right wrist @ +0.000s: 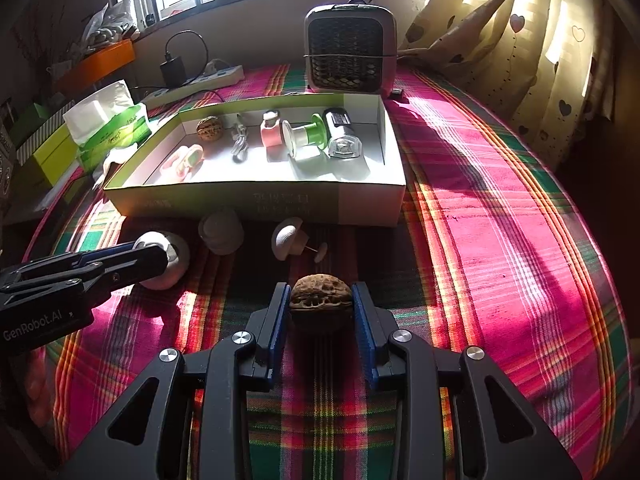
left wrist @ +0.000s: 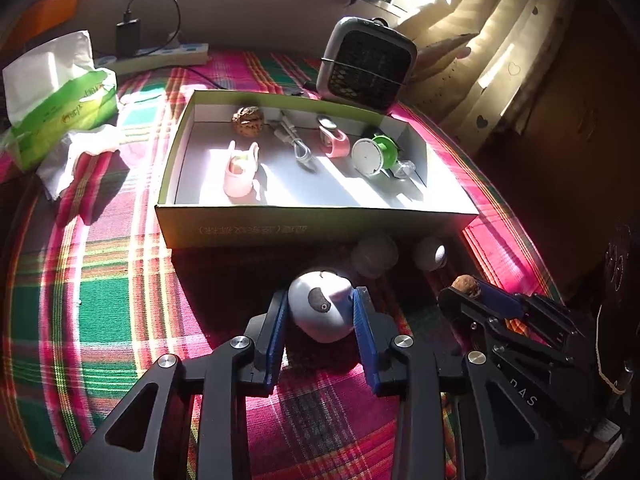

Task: Organize objects
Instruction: 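Close the left gripper on the white round gadget while the right holds the walnut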

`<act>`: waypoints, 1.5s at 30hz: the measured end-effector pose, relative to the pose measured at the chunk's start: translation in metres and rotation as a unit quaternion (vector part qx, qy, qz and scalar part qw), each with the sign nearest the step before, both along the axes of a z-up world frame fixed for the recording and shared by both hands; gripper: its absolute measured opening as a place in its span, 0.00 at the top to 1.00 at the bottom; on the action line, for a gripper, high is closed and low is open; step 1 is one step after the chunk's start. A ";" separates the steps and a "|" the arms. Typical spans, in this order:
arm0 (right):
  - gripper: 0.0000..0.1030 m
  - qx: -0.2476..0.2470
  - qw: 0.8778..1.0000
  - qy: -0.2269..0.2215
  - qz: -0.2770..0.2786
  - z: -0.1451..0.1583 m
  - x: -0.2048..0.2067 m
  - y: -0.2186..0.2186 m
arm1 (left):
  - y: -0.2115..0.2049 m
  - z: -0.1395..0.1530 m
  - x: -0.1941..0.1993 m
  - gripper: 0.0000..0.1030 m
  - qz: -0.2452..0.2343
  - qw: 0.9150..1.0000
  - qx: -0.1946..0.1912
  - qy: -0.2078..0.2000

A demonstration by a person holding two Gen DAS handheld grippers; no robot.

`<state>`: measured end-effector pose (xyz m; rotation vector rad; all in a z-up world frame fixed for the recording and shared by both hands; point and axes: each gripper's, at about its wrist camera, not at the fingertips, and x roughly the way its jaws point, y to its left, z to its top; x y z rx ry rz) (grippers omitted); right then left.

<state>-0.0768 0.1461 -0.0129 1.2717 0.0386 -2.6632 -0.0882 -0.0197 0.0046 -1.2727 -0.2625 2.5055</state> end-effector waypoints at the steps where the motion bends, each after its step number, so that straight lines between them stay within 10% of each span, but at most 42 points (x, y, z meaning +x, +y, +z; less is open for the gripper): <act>1: 0.69 0.000 1.000 0.000 0.000 0.000 0.000 0.000 | 0.000 0.001 0.001 0.73 0.002 1.000 -0.001 0.002; 45: 0.69 -0.014 1.000 -0.001 0.008 0.000 -0.001 0.002 | 0.000 -0.001 -0.004 0.72 0.057 0.998 -0.019 0.005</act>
